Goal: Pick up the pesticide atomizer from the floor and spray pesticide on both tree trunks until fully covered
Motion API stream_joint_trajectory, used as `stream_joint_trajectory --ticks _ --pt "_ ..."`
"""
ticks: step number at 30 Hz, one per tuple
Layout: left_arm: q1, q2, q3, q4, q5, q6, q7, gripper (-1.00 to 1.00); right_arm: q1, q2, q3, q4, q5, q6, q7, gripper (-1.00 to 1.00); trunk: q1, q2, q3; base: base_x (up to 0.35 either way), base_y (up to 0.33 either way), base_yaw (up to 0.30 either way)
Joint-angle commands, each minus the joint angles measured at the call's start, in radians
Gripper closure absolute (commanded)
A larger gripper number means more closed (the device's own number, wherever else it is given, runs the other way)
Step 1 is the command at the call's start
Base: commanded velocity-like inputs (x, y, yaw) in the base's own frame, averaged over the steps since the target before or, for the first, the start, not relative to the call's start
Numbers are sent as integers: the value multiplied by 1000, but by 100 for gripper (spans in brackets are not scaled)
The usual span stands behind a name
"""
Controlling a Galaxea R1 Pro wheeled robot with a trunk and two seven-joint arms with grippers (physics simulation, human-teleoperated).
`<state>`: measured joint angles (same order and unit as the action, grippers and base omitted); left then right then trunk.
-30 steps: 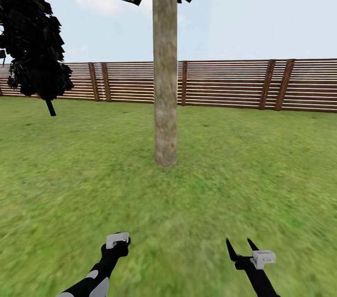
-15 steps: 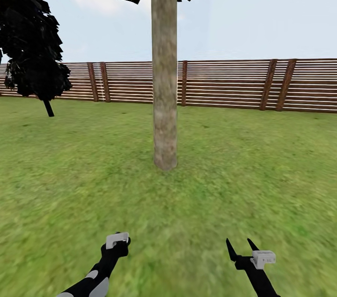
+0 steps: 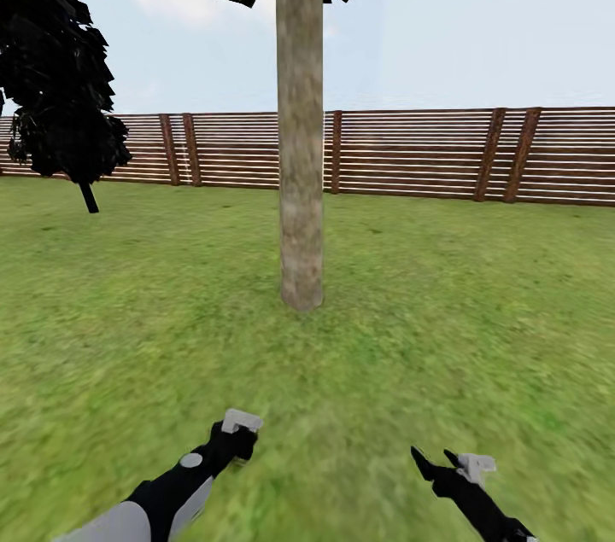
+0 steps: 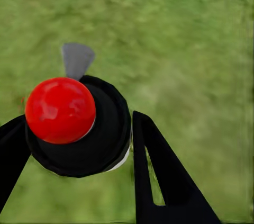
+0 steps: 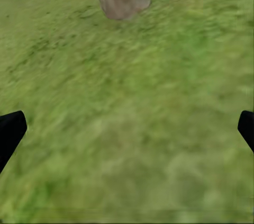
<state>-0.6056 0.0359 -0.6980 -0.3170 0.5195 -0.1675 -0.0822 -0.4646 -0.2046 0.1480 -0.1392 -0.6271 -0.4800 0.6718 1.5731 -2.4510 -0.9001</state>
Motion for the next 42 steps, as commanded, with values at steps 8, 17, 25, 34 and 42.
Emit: stream_joint_trajectory --ticks 8,17,25,34,42 --pt "-121 24 2 -123 -268 270 -533 100 -3 -7 1 -391 476 591 2 -100 0 0 0 0 0 0" --pt "-155 62 2 -125 -523 276 -963 100 -12 1 4 -678 575 797 67 -100 0 0 0 0 0 0" --pt "-155 55 0 -125 -654 276 -1071 100 -12 136 4 -756 897 798 294 -100 0 0 0 0 0 0" --pt "-156 19 1 -125 -797 276 -1119 100 -12 220 5 -761 976 798 450 100 0 0 0 0 0 0" --pt "-155 10 1 -127 -829 275 -1143 100 -12 223 23 -784 1024 798 471 100 0 0 0 0 0 0"
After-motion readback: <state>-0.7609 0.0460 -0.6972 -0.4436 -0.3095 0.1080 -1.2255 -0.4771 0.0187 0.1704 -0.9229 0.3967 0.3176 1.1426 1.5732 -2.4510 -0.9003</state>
